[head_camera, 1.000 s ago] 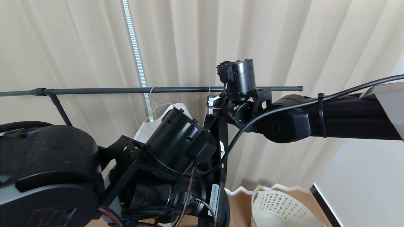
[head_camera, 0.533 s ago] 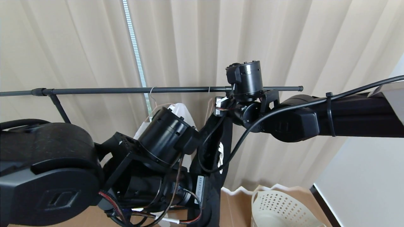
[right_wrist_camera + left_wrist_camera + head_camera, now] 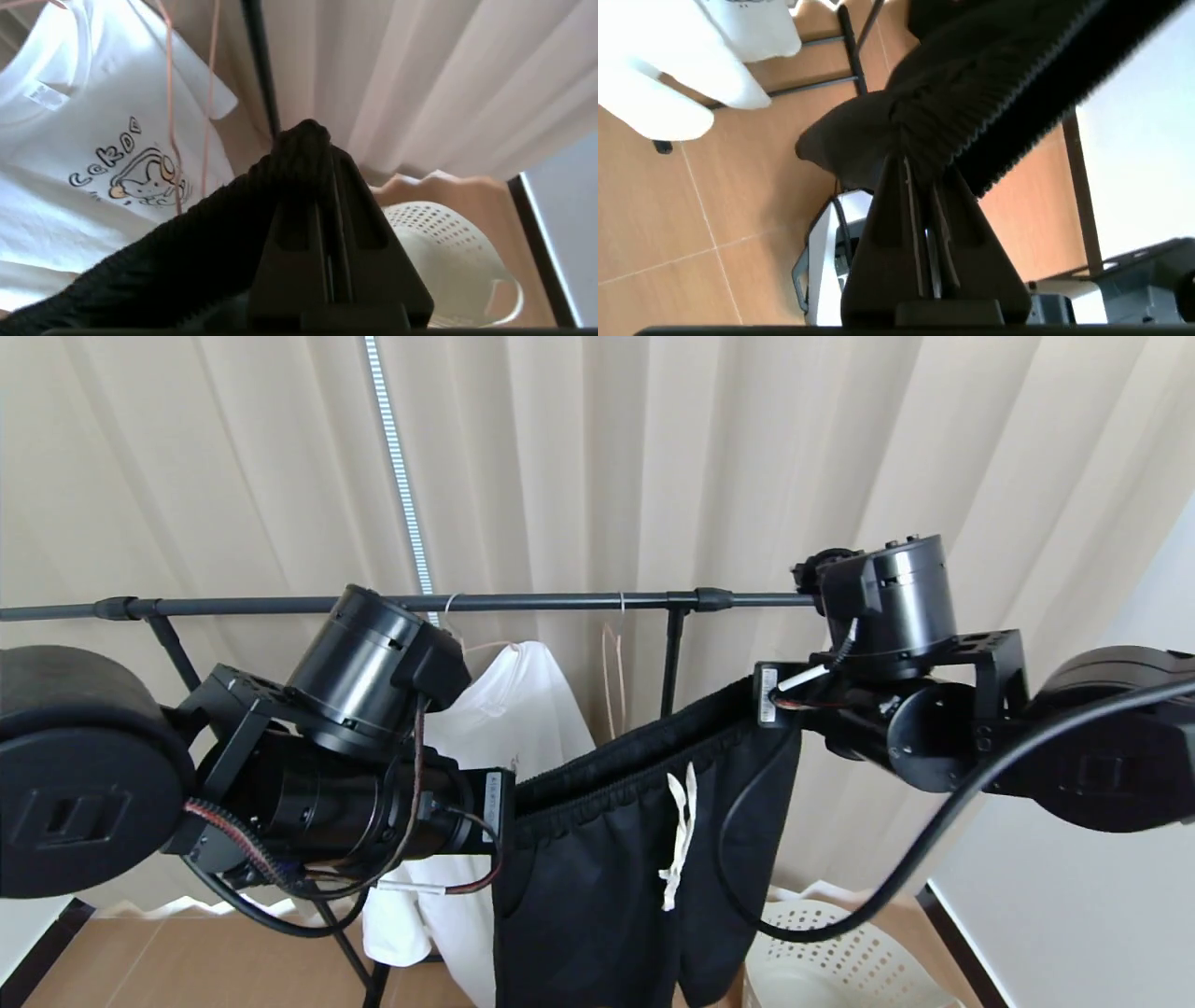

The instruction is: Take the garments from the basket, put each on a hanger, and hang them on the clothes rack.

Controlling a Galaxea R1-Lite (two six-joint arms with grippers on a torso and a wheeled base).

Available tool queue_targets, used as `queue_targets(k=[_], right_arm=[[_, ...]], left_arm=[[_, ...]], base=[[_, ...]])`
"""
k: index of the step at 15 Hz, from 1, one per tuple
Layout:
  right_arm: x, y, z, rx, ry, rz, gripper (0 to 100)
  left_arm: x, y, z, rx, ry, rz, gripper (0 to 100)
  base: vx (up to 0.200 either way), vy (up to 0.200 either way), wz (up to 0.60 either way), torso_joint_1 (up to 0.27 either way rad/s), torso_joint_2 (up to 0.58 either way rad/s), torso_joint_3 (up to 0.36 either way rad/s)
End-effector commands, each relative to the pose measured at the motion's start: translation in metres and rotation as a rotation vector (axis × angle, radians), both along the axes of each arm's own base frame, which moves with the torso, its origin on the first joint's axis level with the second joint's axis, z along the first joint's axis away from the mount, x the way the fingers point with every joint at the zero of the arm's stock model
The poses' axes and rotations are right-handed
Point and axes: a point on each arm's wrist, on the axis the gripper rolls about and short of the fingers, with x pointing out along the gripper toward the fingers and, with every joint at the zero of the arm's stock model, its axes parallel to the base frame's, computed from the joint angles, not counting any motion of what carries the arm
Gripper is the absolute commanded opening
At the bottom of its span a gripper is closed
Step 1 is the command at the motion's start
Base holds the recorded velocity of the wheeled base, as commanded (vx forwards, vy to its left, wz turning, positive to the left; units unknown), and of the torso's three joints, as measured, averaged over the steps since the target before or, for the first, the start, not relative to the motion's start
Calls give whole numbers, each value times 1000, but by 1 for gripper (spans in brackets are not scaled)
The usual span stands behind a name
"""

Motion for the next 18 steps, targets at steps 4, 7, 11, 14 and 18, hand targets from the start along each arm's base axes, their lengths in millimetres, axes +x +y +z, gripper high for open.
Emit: queue_targets(k=[4,7,11,14,18], right_arm=[[-41,-21,12,-65,22,24,0],[-46,-24,-7,-161,130,39,100],[-62,-32,-37,-324,296,213,100],[-86,-15,-51,-293,373,462,100],[-100,-9,-54,-164,371,683,100]], left_arm=[[47,-29,17,-34,-87,46,0],[58,-38,30,-71,-133,45,0],[66,-46,58,-138,-215,42,0],[65,-53,62,-150,-230,23,0],[60,-50,70,-161,-250,17,0]], base=[[0,0,0,0,0,0],[0,0,0,0,0,0],[0,0,0,0,0,0],[0,0,0,0,0,0],[0,0,0,0,0,0]])
